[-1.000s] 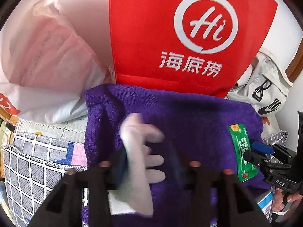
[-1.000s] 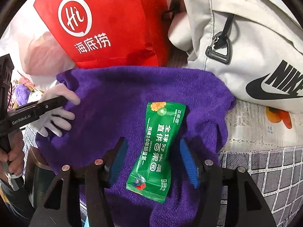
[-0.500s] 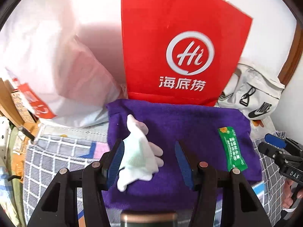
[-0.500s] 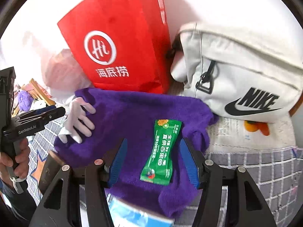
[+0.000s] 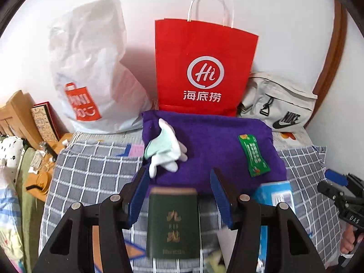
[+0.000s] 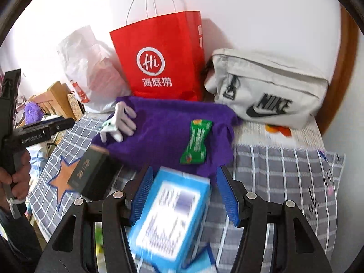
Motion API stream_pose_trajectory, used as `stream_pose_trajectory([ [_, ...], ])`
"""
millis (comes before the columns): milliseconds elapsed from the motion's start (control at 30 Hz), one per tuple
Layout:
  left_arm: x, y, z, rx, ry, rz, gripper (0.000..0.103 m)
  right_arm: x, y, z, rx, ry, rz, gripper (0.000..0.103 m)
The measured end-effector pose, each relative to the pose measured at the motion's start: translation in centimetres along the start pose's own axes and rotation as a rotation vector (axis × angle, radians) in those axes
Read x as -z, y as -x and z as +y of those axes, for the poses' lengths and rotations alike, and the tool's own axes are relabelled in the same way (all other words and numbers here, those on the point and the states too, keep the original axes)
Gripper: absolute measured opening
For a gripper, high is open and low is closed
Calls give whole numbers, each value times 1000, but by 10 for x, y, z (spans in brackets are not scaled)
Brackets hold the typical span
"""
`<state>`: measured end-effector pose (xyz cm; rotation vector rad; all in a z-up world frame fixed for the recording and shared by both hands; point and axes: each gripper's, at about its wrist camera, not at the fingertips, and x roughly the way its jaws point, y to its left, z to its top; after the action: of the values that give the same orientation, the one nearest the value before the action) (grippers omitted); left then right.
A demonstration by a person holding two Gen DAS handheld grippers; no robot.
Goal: Organize soft objects
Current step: 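Grasp the white tissues on the blue star with the right gripper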
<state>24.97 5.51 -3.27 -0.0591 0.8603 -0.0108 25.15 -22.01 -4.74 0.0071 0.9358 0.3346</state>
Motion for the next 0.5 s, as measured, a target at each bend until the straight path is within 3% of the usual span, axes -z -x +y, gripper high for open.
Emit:
stream_pose_trajectory([
  [167,26,26,-1,2,9,-16,53,48,15,0,-7,-4,35,58],
  [500,84,42,3,21,38,6,53,135,13,3,-4,5,119,58],
])
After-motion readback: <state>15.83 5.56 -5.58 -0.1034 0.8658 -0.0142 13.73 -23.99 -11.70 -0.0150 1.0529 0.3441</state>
